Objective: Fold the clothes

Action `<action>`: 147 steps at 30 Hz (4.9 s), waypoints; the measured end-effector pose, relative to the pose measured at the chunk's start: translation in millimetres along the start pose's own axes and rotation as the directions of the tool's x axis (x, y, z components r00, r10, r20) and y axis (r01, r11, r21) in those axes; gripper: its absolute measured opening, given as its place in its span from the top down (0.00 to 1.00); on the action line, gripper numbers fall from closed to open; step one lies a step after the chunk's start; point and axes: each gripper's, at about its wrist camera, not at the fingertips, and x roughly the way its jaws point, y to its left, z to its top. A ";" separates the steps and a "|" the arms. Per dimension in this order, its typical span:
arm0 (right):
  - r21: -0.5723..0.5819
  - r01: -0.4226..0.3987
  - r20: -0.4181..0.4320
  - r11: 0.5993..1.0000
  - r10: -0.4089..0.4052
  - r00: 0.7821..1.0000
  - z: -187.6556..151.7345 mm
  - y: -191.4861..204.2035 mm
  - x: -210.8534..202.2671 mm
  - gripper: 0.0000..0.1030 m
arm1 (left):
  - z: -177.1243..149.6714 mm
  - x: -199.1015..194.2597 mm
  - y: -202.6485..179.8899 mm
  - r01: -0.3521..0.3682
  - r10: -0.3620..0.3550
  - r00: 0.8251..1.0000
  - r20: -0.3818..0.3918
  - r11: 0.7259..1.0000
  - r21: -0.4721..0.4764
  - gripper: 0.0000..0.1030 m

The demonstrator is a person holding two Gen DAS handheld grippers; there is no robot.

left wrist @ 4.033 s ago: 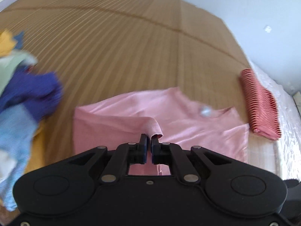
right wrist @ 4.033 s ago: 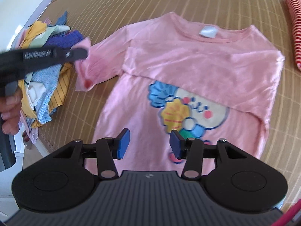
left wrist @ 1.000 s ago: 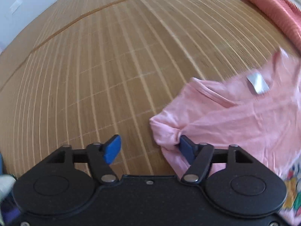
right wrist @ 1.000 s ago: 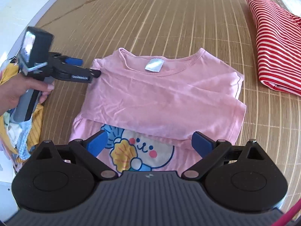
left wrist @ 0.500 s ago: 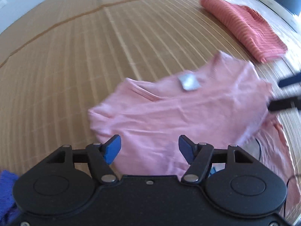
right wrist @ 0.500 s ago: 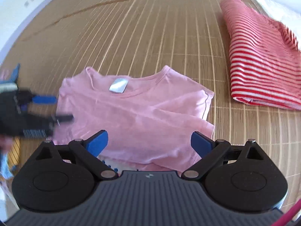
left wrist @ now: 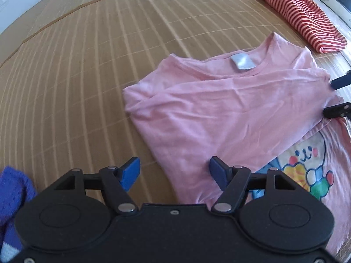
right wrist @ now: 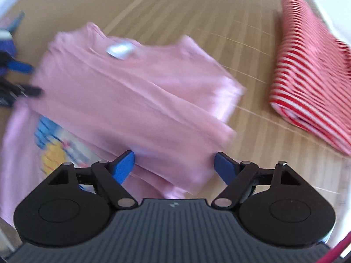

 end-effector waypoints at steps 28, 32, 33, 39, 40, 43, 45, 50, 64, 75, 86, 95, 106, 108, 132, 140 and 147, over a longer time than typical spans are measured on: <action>-0.041 0.016 0.023 0.999 -0.015 1.000 -24.7 11.7 -28.6 0.73 | -18.0 -18.9 -22.5 0.001 0.000 1.000 -0.024 1.000 0.030 0.30; 0.066 -0.059 -0.002 0.996 0.059 0.998 -48.8 2.1 -46.9 0.52 | -45.8 -41.0 -22.0 0.071 -0.074 0.995 -0.060 0.996 -0.048 0.29; 0.091 -0.074 -0.010 0.993 0.076 0.997 -57.3 1.8 -50.4 0.51 | -55.2 -46.2 -24.1 0.091 -0.097 0.992 -0.075 0.993 -0.074 0.29; 0.210 -0.108 -0.061 0.972 0.123 0.991 -112.5 17.1 -68.5 0.51 | -111.0 -61.2 -47.3 0.093 -0.122 0.981 -0.149 0.978 -0.186 0.30; 0.216 -0.105 -0.064 0.971 0.121 0.991 -121.0 21.8 -71.9 0.50 | -118.5 -62.2 -50.7 0.081 -0.111 0.982 -0.153 0.978 -0.194 0.30; 0.225 -0.091 -0.075 0.970 0.110 0.991 -141.2 36.4 -76.4 0.46 | -135.4 -60.9 -54.3 0.064 -0.104 0.980 -0.167 0.971 -0.228 0.32; 0.234 -0.078 -0.087 0.969 0.101 0.991 -153.5 45.5 -76.9 0.45 | -143.3 -59.4 -54.1 0.052 -0.095 0.981 -0.171 0.970 -0.238 0.35; 0.264 -0.061 -0.108 0.963 0.092 0.990 -176.8 59.6 -71.9 0.45 | -157.3 -54.6 -55.1 0.042 -0.083 0.983 -0.164 0.971 -0.236 0.43; 0.162 0.023 -0.119 0.987 -0.003 0.993 -191.7 87.5 -61.4 0.88 | -153.6 -55.7 -70.6 0.072 -0.095 0.986 -0.139 0.985 -0.159 0.90; 0.430 -0.217 -0.048 0.876 0.262 0.964 -196.1 47.0 -114.8 0.95 | -147.0 -117.4 -60.7 0.153 -0.170 0.974 -0.151 0.981 -0.116 0.93; 0.482 -0.310 0.146 0.820 0.274 0.951 -109.2 -2.4 -149.6 0.95 | -35.3 -137.1 -26.2 0.128 -0.121 0.991 0.056 0.981 -0.145 0.93; 0.474 -0.267 0.145 0.839 0.225 0.964 -56.7 -24.7 -118.1 0.95 | 22.0 -86.6 -8.8 0.107 -0.101 0.993 0.064 0.990 -0.089 0.92; 0.494 -0.202 0.092 0.846 0.180 0.979 -16.0 -39.3 -66.1 0.94 | 46.5 -30.0 5.8 0.138 -0.139 0.990 -0.007 0.989 -0.045 0.88; 0.514 -0.198 0.095 0.835 0.174 0.980 -15.0 -43.4 -62.1 0.94 | 51.2 -26.0 10.6 0.132 -0.132 0.991 0.005 0.990 -0.043 0.83; 0.234 -0.236 -0.031 0.943 0.250 0.968 -5.7 -5.2 -45.0 0.89 | 28.2 -47.7 15.8 0.106 -0.104 0.992 -0.072 0.994 0.020 0.57; 0.263 -0.176 0.099 0.949 0.155 0.983 35.4 -22.0 -39.6 0.89 | 42.8 -29.9 14.0 0.137 -0.136 0.990 -0.041 0.991 0.003 0.56; 0.265 -0.087 0.115 0.960 0.058 0.992 34.6 -41.9 -55.4 0.66 | 81.7 -15.4 36.0 0.022 -0.019 0.999 0.048 0.998 -0.062 0.54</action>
